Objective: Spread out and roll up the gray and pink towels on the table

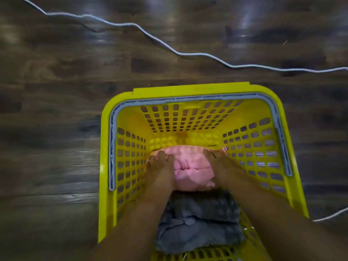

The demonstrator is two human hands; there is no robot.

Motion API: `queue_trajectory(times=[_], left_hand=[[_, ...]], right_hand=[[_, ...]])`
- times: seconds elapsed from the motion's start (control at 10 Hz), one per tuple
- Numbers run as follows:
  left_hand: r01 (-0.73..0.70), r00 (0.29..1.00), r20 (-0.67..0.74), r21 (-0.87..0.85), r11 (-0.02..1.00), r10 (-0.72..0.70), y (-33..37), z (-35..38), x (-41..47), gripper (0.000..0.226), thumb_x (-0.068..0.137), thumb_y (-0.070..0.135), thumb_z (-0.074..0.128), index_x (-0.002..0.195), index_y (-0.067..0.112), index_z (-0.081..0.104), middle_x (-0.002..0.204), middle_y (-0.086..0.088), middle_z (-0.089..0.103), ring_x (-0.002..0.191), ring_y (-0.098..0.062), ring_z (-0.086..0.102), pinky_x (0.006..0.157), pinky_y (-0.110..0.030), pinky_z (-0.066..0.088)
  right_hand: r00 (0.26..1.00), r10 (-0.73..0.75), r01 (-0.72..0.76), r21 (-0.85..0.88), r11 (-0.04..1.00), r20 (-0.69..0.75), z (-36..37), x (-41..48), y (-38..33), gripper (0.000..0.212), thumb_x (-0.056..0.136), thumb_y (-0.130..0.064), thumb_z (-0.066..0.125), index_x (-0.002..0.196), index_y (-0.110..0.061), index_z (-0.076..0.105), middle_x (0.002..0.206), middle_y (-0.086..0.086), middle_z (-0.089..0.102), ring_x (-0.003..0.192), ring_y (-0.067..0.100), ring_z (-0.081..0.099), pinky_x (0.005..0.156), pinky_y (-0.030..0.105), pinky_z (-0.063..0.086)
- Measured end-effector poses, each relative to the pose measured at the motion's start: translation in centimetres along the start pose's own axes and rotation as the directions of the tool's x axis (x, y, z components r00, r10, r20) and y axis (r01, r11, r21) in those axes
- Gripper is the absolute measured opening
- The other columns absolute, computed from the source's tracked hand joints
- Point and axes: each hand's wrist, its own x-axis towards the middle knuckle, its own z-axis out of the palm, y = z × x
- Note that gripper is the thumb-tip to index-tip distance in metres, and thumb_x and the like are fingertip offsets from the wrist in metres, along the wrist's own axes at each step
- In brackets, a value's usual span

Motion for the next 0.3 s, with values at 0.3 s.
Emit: queue_trajectory(times=[0.3], left_hand=[[0.014, 0.998, 0.062, -0.162, 0.987, -0.004, 0.2, -4.1, -3.6, 0.066, 0.089, 0.021, 0.053, 0.148, 0.023, 0.023, 0.144, -0.014, 0.033, 0.132, -0.039, 0.031, 0.103, -0.048, 0.039]], right_hand=[[0.999, -0.009, 0.009, 0.004, 1.000, -0.034, -3.7, -4.7, -1.3, 0.110, 0.073, -0.043, 0.080, 0.153, -0.020, 0.007, 0.152, 0.012, 0.026, 0.135, 0.033, 0.032, 0.104, 0.043, 0.042]])
